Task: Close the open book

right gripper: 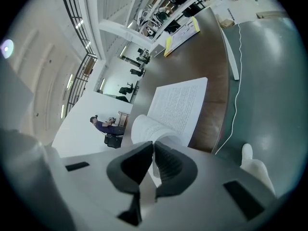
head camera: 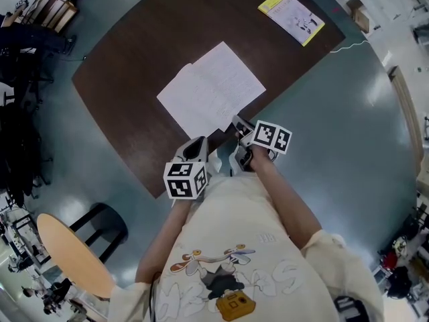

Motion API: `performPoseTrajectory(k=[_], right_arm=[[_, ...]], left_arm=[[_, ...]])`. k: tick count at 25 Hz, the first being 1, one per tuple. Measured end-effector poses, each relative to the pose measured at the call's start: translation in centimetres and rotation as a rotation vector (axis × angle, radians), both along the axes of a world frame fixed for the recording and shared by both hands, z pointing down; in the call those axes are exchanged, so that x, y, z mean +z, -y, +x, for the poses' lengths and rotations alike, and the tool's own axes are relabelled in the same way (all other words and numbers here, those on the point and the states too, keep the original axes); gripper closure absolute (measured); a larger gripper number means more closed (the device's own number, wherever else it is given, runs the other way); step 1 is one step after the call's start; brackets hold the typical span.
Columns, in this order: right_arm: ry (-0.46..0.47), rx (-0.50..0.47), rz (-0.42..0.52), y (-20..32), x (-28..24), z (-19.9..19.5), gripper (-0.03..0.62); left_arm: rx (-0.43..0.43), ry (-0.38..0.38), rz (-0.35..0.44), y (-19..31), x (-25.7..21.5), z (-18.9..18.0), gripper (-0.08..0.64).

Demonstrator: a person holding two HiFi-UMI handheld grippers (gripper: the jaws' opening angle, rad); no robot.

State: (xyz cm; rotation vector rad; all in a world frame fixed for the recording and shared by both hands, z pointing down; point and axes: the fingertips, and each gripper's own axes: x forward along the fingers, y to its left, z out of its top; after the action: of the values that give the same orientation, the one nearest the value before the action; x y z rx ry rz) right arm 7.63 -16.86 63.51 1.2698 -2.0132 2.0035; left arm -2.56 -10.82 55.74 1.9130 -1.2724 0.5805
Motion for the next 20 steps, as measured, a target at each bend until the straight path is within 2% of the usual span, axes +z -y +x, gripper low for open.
performPoseTrajectory(k=[7, 11, 20], right_arm=[[-0.016, 0.092, -0.008, 3.1, 1.3, 3.9, 0.572], [-0.035, 0.097, -0.012, 4.5, 2.5, 5.0, 0.572], [-0.138, 0.082, 0.021, 8.0, 3.0, 6.9, 0.586]], left_arm=[[0.011, 0.025, -0.002, 0.7, 0.0, 1.3, 0.554], [0.003, 0.039, -0.005, 0.9, 0.1, 1.5, 0.554], [-0.01, 0.054, -0.007, 1.3, 0.2, 1.2, 0.554]])
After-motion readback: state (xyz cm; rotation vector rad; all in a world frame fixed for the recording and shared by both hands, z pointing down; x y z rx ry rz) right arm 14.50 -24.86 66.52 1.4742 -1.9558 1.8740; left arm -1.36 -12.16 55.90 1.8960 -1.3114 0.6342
